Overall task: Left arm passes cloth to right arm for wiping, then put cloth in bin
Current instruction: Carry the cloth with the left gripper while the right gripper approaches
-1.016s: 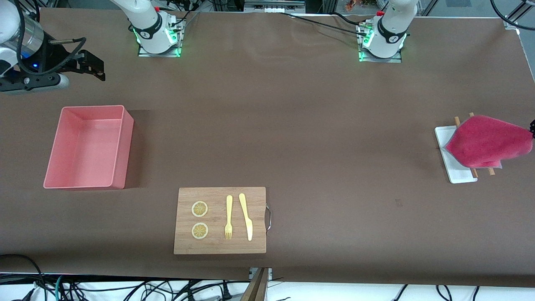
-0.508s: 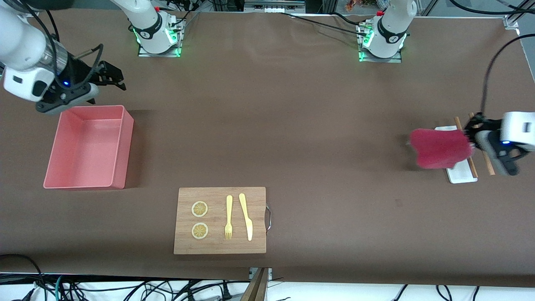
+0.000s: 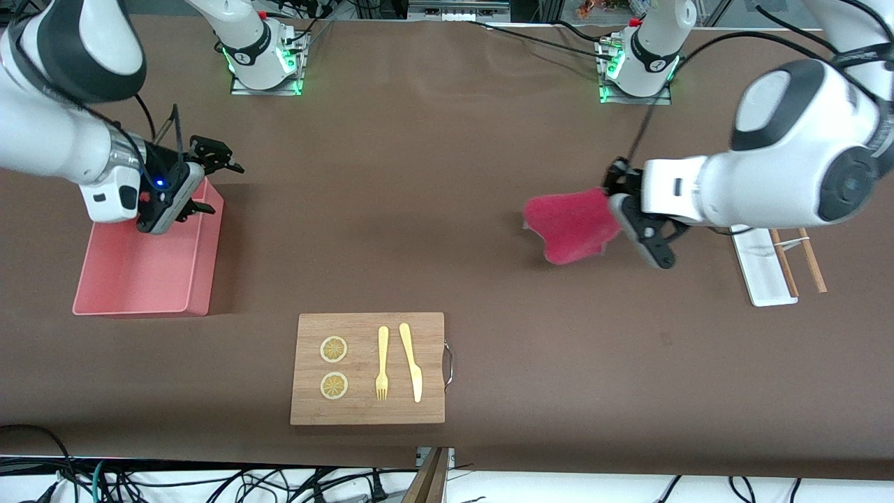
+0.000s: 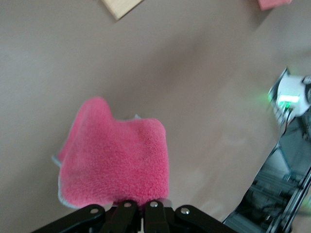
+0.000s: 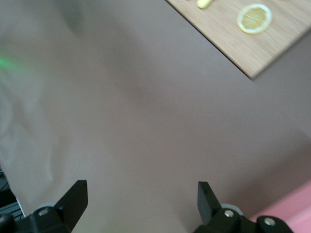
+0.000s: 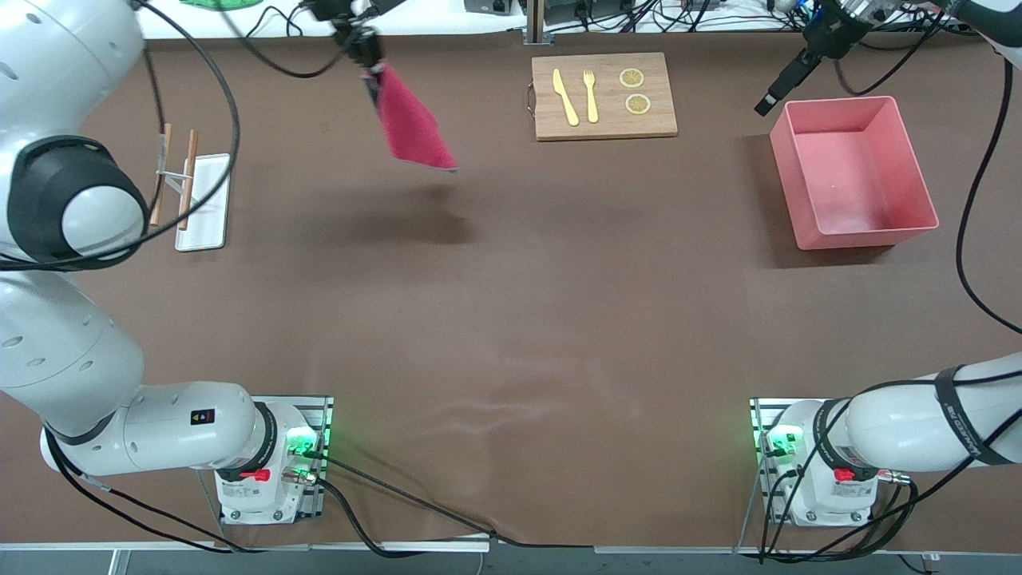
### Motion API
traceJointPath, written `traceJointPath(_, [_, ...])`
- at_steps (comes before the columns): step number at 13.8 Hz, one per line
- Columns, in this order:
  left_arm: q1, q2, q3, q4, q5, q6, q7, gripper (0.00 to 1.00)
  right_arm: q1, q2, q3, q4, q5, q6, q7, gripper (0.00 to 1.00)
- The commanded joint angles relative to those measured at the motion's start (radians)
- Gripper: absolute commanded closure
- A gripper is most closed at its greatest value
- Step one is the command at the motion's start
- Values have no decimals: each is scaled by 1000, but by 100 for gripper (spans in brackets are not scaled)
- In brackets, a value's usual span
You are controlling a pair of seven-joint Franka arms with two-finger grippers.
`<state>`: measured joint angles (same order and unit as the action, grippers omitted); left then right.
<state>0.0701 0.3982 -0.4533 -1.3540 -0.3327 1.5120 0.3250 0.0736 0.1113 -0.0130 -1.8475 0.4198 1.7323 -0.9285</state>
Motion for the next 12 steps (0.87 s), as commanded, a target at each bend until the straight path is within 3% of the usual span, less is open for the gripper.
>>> traceJointPath(1, [-108, 4, 8, 67, -60, 57, -211, 100, -40, 95, 7, -1, 147, -10, -221, 0])
traceJointPath(4, [-173, 4, 7, 76, -97, 123, -357, 100, -37, 185, 34, -4, 292, 1, -378, 0])
traceJointPath(9, [-278, 37, 10, 73, -160, 281, -523, 100, -32, 249, 184, -1, 451, 154, -565, 0])
traceJointPath(12, [-282, 41, 8, 76, -164, 289, -537, 100, 1, 271, 269, 7, 507, 303, -670, 0])
